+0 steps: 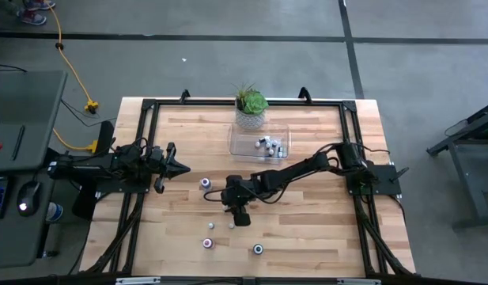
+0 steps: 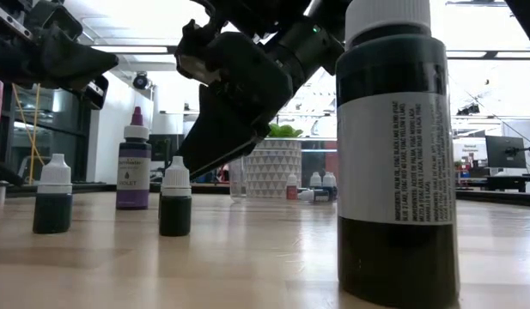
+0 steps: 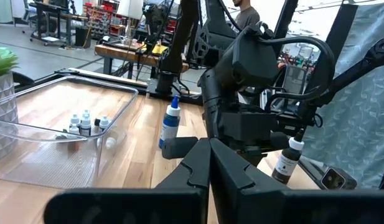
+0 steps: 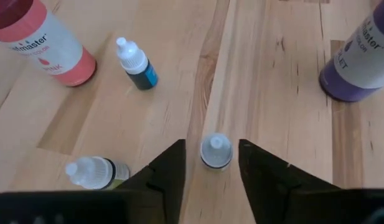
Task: Pick & Place food coloring
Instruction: Put the small black food coloring bottle into the bin
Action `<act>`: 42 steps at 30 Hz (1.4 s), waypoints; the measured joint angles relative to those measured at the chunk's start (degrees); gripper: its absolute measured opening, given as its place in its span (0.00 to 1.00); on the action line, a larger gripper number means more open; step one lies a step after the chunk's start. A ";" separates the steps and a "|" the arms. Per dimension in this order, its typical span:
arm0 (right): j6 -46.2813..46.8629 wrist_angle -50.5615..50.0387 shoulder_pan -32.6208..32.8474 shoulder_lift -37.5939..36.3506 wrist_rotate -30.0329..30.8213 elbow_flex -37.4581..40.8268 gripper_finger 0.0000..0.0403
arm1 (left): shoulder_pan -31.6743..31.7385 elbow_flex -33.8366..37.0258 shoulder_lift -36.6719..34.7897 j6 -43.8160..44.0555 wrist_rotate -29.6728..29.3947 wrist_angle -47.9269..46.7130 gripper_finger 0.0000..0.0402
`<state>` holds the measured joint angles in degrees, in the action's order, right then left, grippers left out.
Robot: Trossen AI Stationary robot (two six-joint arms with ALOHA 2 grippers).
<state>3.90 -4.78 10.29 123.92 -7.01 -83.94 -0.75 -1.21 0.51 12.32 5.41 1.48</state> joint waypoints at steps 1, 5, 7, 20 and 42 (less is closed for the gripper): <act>0.00 0.03 0.01 -0.01 -0.02 0.00 0.32 | 0.00 -0.01 -0.01 0.00 0.00 0.00 0.00; -0.02 0.15 -0.01 -0.02 -0.02 0.00 0.26 | 0.00 -0.01 -0.02 0.00 0.00 0.00 0.00; -0.02 0.45 -0.01 -0.02 -0.02 0.00 0.23 | -0.01 -0.01 0.00 0.00 0.00 0.00 0.00; -1.38 1.32 -0.01 -0.04 -2.54 0.00 0.08 | 0.00 0.00 -0.02 0.00 -0.02 0.00 0.00; -12.45 -15.36 -12.28 -20.99 2.17 -1.29 0.08 | -0.02 0.00 -0.02 0.00 0.00 0.00 0.00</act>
<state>-8.55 -20.14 -1.99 102.93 -4.83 -85.23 -0.77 -1.21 0.49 12.32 5.41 1.48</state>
